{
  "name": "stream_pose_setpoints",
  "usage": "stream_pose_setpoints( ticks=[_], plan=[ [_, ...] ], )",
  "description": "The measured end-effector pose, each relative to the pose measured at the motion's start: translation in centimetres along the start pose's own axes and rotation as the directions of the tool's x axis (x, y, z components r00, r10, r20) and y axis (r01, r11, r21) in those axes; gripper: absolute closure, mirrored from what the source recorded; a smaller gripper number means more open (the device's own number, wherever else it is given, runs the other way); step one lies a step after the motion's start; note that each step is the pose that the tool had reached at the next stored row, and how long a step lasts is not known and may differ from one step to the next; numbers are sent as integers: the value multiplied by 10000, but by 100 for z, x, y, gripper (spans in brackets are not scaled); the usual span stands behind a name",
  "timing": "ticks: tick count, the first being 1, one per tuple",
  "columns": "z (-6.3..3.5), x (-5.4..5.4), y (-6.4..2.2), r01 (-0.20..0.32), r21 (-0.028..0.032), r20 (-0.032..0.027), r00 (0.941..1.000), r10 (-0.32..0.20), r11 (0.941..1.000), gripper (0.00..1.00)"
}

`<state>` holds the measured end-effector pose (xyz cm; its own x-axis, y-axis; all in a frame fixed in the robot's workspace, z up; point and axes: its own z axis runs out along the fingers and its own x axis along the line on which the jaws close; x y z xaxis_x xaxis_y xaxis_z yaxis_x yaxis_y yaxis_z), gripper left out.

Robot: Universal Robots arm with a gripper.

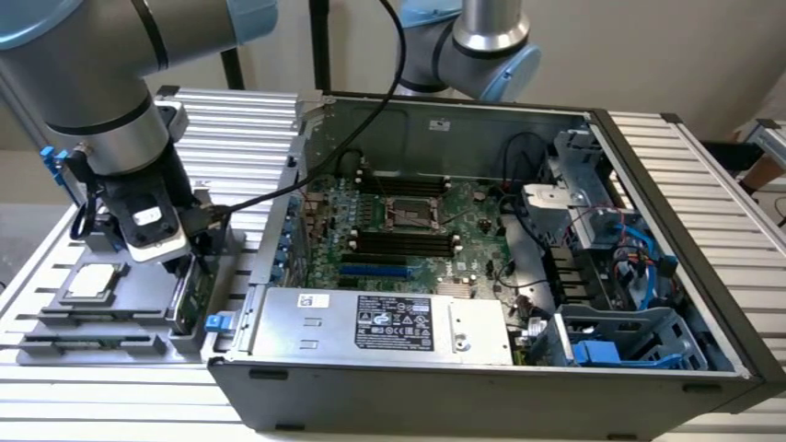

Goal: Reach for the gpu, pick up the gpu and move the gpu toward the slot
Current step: 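Pick up the gpu and move the gpu toward the slot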

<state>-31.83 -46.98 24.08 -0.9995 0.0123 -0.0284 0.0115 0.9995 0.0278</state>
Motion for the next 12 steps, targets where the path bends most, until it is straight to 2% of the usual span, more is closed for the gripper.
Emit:
stream_pose_setpoints(
  ticks=[2,3,10,11,12],
  plan=[
    [1,0,0,0,2,0,10000,0,10000,52],
    [1,1,0,-1,2,1,10000,1,10000,59],
    [2,1,0,0,3,2,10000,0,10000,62],
    [2,0,0,0,3,2,10000,0,10000,69],
    [2,1,0,0,4,2,10000,0,10000,69]
  ],
)
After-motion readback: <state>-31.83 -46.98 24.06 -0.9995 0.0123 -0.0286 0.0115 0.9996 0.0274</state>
